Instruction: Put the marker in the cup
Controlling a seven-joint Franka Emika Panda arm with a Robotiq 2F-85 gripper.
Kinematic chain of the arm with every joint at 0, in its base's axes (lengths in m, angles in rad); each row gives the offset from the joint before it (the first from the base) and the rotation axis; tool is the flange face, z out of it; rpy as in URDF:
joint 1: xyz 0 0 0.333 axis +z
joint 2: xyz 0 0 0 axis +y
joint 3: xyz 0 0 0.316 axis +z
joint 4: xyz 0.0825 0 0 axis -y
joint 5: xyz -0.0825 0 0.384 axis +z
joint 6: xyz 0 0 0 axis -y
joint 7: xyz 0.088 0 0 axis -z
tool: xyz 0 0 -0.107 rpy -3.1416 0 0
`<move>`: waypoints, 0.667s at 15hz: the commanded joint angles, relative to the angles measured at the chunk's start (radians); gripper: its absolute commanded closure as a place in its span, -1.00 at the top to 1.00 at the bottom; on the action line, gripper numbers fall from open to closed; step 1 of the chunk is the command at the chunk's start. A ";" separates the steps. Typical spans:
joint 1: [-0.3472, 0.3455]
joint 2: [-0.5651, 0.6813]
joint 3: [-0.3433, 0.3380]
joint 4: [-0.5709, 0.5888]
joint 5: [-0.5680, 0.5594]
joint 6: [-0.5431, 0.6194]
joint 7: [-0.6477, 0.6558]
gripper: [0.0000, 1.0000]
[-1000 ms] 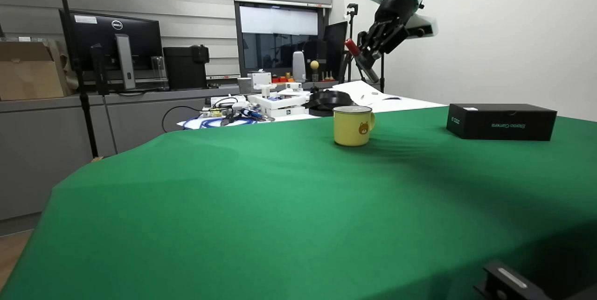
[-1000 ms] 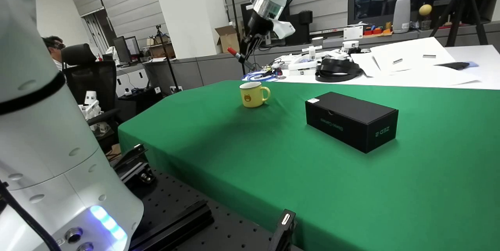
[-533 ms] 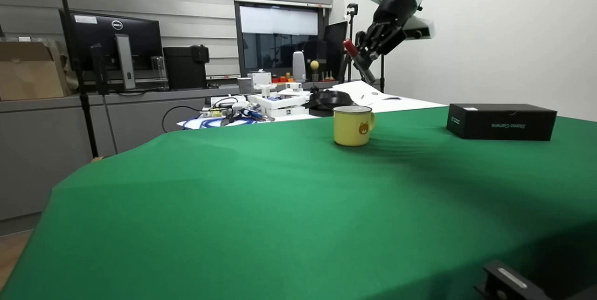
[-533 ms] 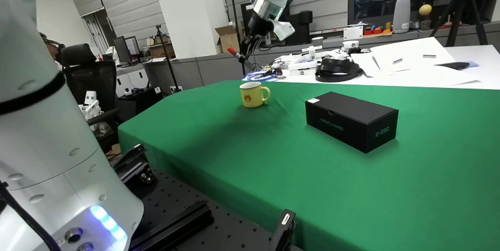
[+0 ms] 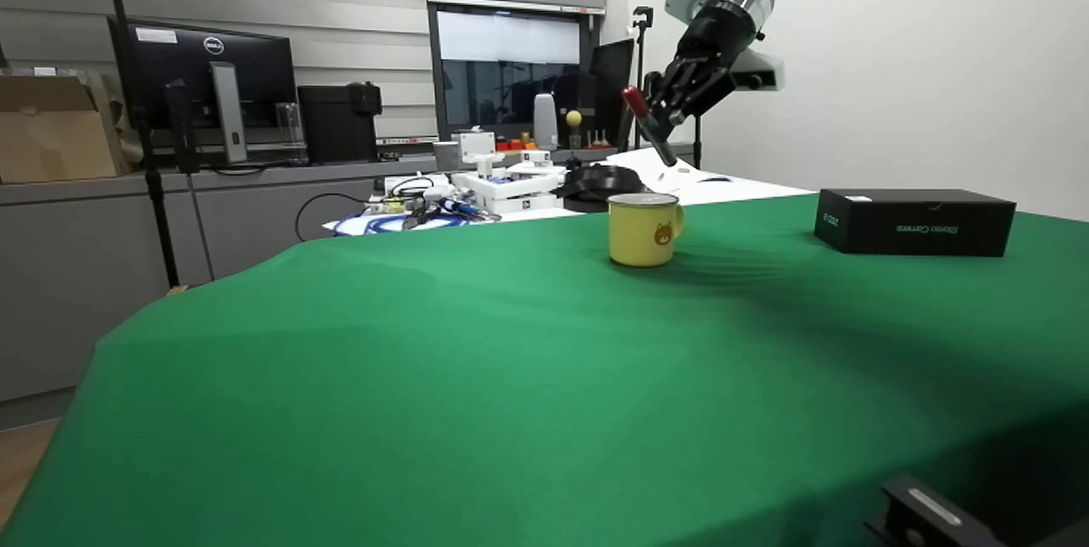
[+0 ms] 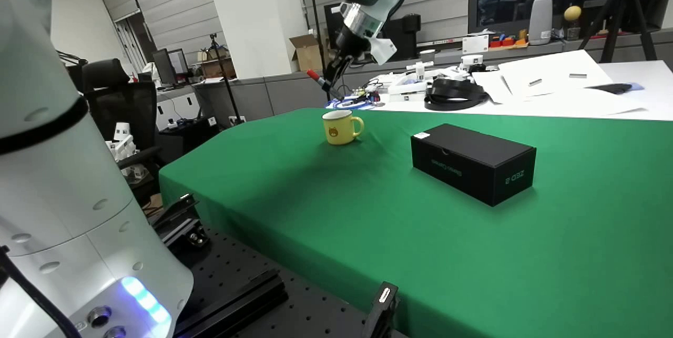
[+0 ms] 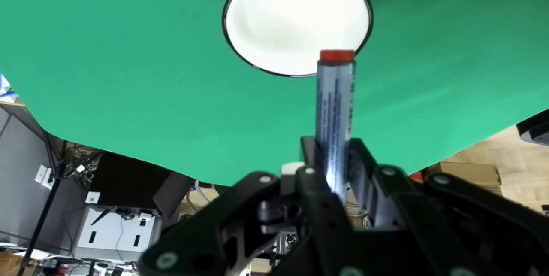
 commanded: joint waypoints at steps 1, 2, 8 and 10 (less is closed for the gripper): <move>-0.003 0.042 0.000 0.056 0.035 -0.026 -0.064 -0.89; -0.002 0.057 0.002 0.068 0.041 -0.029 -0.073 -0.89; -0.002 0.136 0.005 0.122 0.068 -0.049 -0.106 -0.89; -0.001 0.165 0.005 0.139 0.064 -0.050 -0.110 -0.89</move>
